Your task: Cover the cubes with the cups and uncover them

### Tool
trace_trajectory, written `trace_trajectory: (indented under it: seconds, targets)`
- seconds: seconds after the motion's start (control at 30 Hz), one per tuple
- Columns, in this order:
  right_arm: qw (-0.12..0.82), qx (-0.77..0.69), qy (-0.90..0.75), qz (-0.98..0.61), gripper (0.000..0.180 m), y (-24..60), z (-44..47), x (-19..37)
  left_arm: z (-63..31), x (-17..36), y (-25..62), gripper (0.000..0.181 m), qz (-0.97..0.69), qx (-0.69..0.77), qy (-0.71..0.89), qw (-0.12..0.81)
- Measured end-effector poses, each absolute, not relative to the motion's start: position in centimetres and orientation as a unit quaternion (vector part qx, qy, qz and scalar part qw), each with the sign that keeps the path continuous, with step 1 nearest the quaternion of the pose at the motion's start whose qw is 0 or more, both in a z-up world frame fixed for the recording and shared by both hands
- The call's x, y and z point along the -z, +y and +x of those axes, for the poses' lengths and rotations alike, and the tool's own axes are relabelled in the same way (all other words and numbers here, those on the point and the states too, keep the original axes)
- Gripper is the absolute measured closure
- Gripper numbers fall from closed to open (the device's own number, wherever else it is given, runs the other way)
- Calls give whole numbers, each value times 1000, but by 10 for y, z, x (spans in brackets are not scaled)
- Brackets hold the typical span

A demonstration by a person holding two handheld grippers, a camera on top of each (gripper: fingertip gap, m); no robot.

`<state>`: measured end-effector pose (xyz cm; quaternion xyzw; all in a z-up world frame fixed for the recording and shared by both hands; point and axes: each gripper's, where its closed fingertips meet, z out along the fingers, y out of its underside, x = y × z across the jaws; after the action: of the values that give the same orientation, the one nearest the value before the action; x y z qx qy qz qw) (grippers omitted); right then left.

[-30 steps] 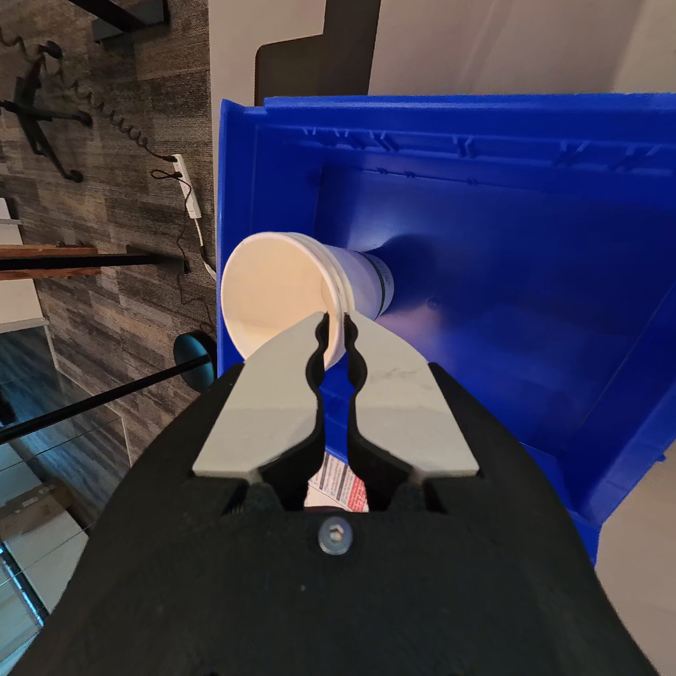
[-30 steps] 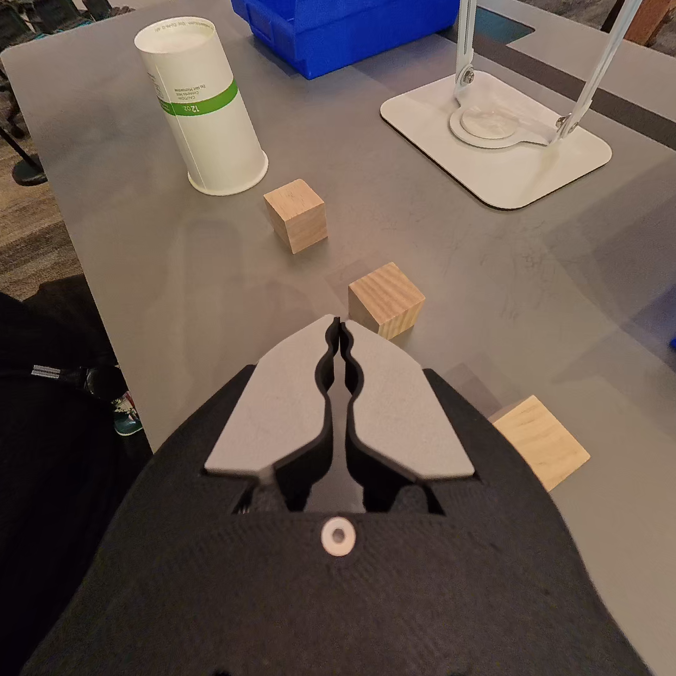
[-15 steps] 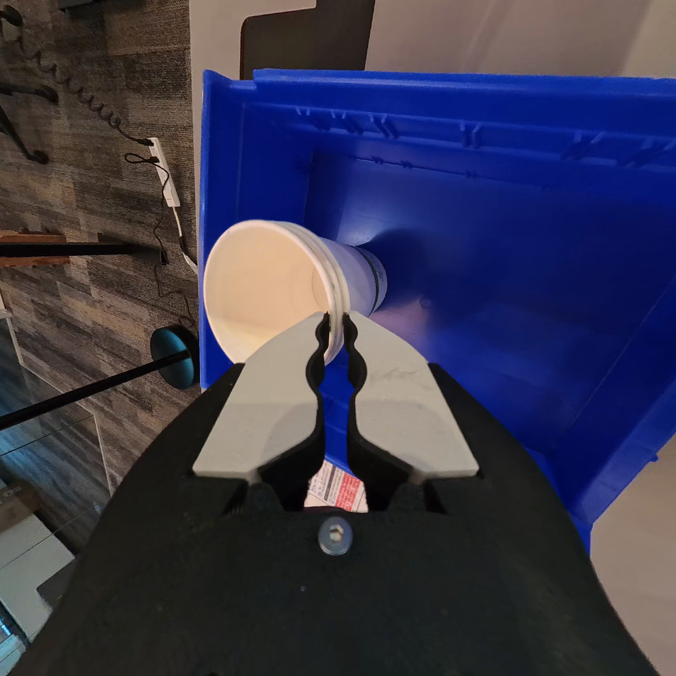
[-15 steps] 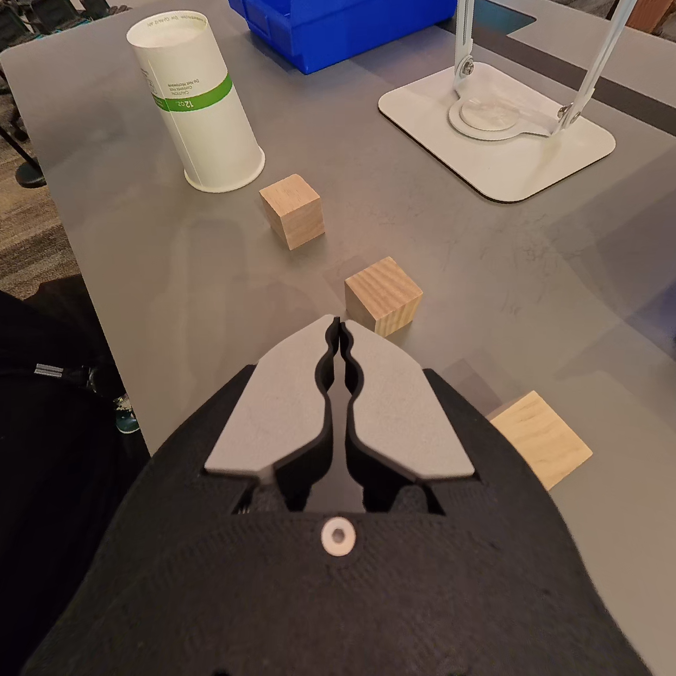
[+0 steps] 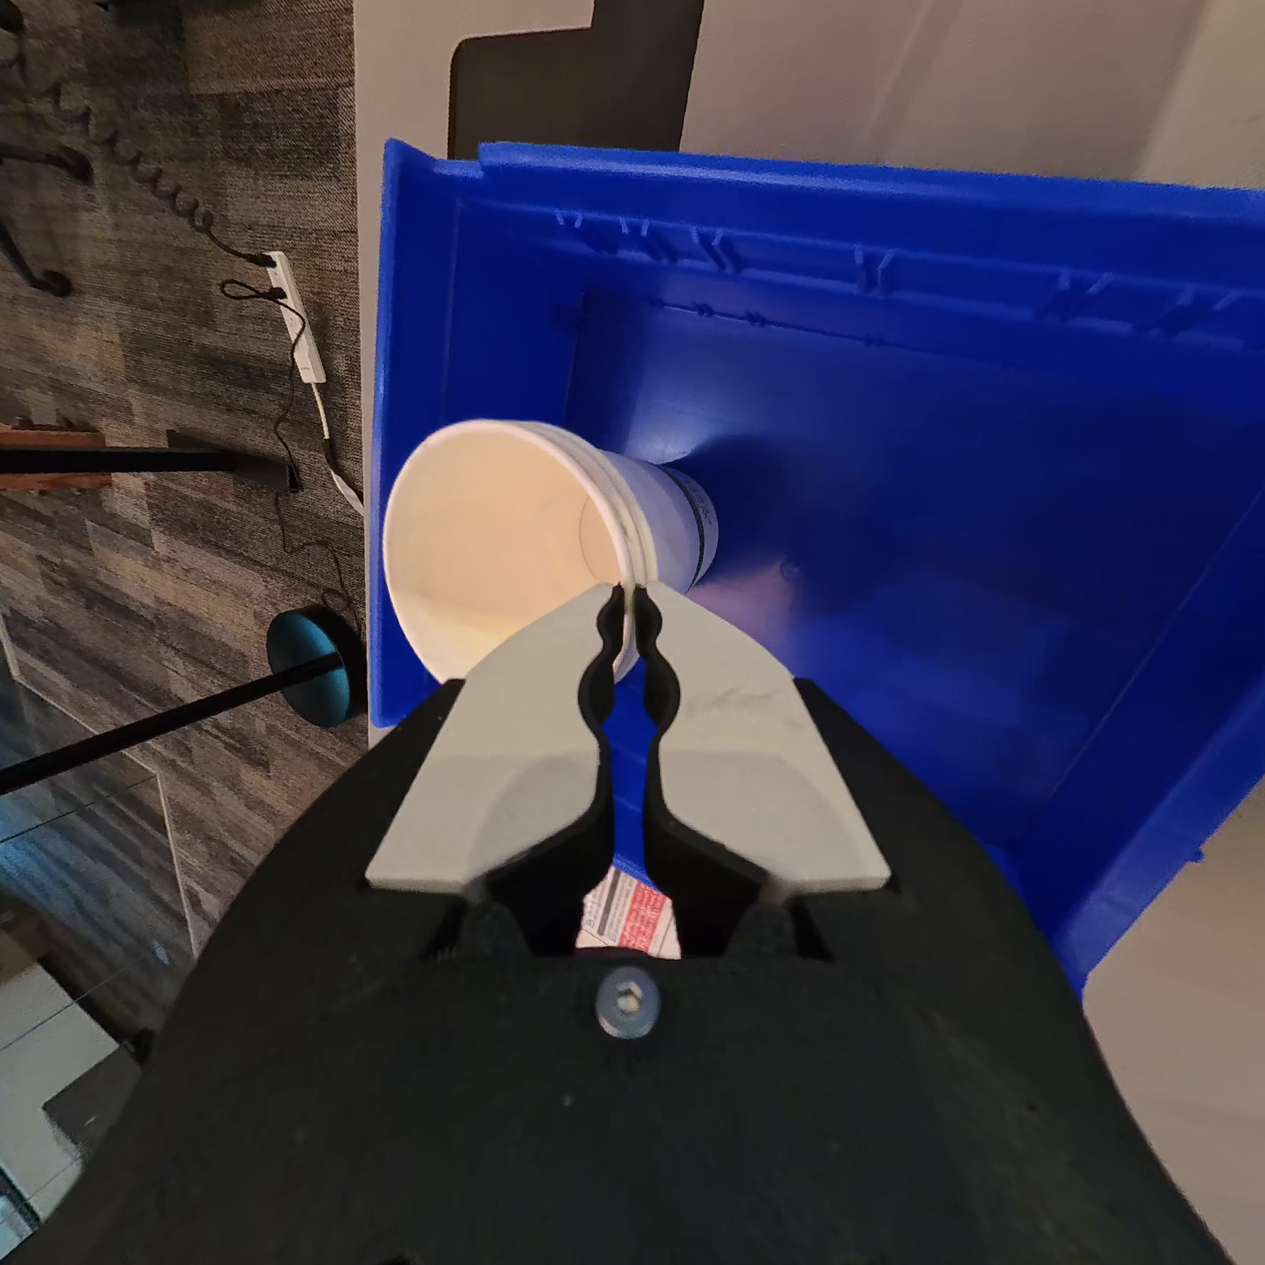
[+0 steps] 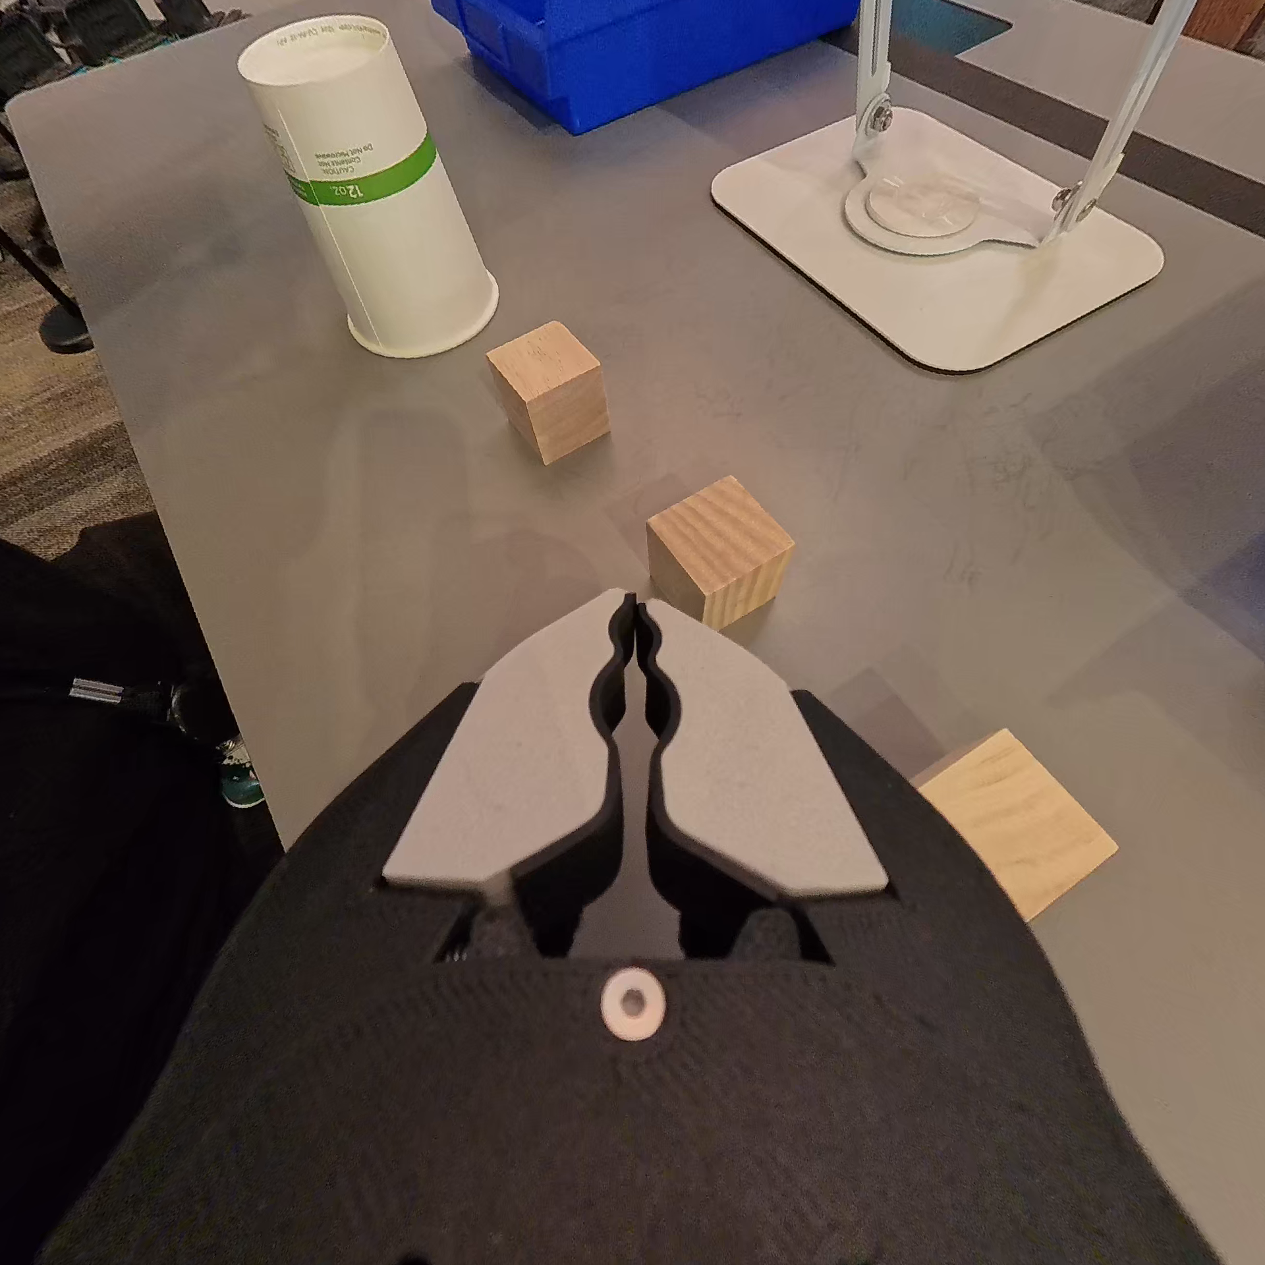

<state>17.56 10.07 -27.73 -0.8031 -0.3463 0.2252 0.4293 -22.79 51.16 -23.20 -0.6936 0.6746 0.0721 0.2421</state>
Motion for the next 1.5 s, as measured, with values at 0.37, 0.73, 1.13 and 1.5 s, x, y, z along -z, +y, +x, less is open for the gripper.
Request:
trace_trajectory:
  seconds: [0.37, 0.73, 1.13, 1.5]
  targets:
    - [430, -224, -352, -801, 180, 98, 173, 276, -226, 210, 509, 178, -688, -87, 668, 272]
    - [438, -217, -362, -794, 180, 93, 168, 269, -229, 169, 503, 178, -672, -123, 652, 331]
    - [453, -208, -376, -781, 180, 86, 159, 258, -229, 119, 485, 178, -655, -142, 626, 399]
    - [516, -237, -384, -728, 170, 77, 134, 220, -213, 26, 386, 178, -593, -67, 571, 564]
